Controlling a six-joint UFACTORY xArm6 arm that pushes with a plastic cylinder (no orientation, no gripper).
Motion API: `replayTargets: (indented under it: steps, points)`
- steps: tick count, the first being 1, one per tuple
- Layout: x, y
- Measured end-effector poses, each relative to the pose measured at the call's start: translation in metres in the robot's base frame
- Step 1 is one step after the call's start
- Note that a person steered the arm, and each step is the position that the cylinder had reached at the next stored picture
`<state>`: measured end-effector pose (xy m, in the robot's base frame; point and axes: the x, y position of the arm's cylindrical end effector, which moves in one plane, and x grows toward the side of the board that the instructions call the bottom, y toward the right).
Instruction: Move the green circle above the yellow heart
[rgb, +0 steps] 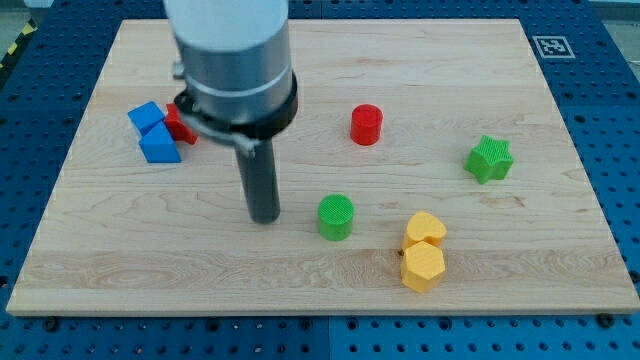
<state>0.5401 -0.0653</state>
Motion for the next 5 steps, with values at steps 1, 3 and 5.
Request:
replayTargets:
  steps: [1, 3, 5]
  points:
    - [0.005, 0.012]
    - [0.007, 0.062]
    - [0.006, 0.084]
